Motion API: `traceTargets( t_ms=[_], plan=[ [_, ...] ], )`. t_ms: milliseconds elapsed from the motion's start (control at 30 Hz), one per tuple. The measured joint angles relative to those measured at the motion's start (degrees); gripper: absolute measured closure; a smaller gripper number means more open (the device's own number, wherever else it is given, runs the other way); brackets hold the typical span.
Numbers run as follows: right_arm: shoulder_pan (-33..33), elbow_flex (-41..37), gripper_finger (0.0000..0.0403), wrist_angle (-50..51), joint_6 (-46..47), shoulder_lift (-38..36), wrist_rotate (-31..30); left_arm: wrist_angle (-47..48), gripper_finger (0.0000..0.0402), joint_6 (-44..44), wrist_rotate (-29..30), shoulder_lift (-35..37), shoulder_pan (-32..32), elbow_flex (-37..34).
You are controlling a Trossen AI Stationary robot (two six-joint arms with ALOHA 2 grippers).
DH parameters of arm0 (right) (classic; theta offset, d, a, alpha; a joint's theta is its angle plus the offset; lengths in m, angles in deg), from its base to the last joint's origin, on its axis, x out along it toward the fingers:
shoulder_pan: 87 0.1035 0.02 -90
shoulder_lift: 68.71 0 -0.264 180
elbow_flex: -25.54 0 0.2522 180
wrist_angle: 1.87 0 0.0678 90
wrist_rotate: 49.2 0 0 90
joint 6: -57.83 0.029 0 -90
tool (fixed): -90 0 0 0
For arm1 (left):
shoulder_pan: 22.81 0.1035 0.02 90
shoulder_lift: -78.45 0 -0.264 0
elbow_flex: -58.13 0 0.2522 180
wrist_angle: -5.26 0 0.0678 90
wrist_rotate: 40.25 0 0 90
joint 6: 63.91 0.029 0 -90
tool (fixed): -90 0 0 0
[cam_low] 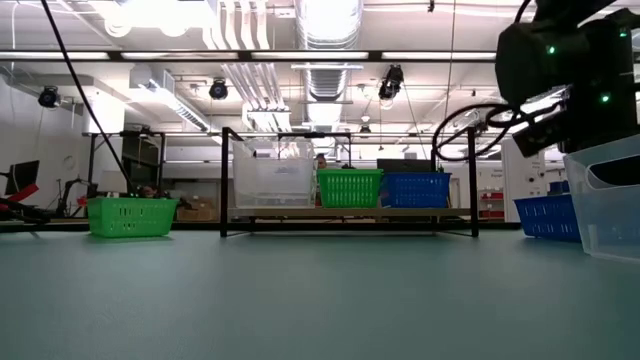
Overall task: Stack baskets on shelf by color
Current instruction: Stack the top blue bin on the blue bin on the shelf
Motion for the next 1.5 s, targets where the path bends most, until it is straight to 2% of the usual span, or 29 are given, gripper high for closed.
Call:
traceTargets(
  t_ms=[267, 433, 633, 800, 1033, 1200, 1433, 1500],
  plan=[
    [0.0, 0.0, 0.0386, 0.01, -0.51, 2.02, 0.58, -0.04, 0.0341, -0.02, 0.0, 0.0, 0.02, -0.2],
    [0.0, 1.31, 0.0393, 1.07, -1.39, 0.62, 1.12, -0.04, 0.0341, -0.09, -0.02, 0.0, 0.02, -0.2],
    [1.04, 6.52, 0.0394, 2.75, -7.0, -0.75, 6.66, -0.07, 0.0341, -0.25, -0.16, 0.0, -0.04, -0.2],
    [2.62, 13.5, 0.0394, 2.78, -13.44, -0.49, 10.39, -0.09, 0.0341, -1.51, -0.17, 0.0, -0.04, -0.2],
    [4.07, 25.42, 0.0394, 2.02, -22.23, -0.33, 11.05, -0.09, 0.0341, -1.51, -0.17, 0.0, -0.04, -0.2],
    [4.31, 33.05, 0.0394, -2.27, -29.68, -0.3, 7.99, -0.07, 0.0341, -1.56, -0.15, 0.0, -0.07, -0.2],
    [3.28, 41.55, 0.0394, -3.78, -40.05, 3.16, -5.38, -0.08, 0.0341, -1.6, -0.15, 0.0, -0.07, -0.2],
    [1.74, 44.04, 0.0394, -3.54, -42.71, 5.29, -7.38, -0.08, 0.0341, -1.67, -0.15, 0.0, -0.07, -0.2]
  ],
)
